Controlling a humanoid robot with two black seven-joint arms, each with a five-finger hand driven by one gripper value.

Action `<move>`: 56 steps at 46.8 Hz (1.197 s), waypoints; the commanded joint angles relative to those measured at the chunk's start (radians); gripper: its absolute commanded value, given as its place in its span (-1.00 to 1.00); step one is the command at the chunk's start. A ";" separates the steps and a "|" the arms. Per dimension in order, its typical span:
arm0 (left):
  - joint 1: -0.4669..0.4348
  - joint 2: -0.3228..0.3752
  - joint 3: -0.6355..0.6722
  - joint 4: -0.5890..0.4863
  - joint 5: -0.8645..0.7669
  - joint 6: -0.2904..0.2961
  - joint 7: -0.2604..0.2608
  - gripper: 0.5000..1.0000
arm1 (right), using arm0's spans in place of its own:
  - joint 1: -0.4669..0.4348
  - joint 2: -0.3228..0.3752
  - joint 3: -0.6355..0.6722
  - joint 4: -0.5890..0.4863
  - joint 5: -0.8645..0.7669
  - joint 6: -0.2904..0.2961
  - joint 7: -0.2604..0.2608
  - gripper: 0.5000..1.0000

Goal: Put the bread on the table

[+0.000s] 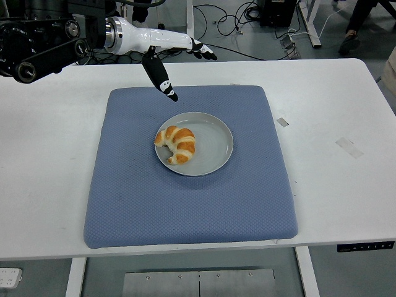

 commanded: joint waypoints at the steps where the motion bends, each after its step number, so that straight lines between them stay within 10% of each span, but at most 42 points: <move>1: -0.001 0.003 0.003 -0.030 0.020 0.000 0.002 0.88 | 0.000 0.000 0.000 0.000 0.000 0.000 -0.001 1.00; 56: 0.156 0.010 0.085 -0.029 0.033 0.049 0.003 0.74 | 0.000 0.000 0.000 0.000 0.000 0.000 -0.001 1.00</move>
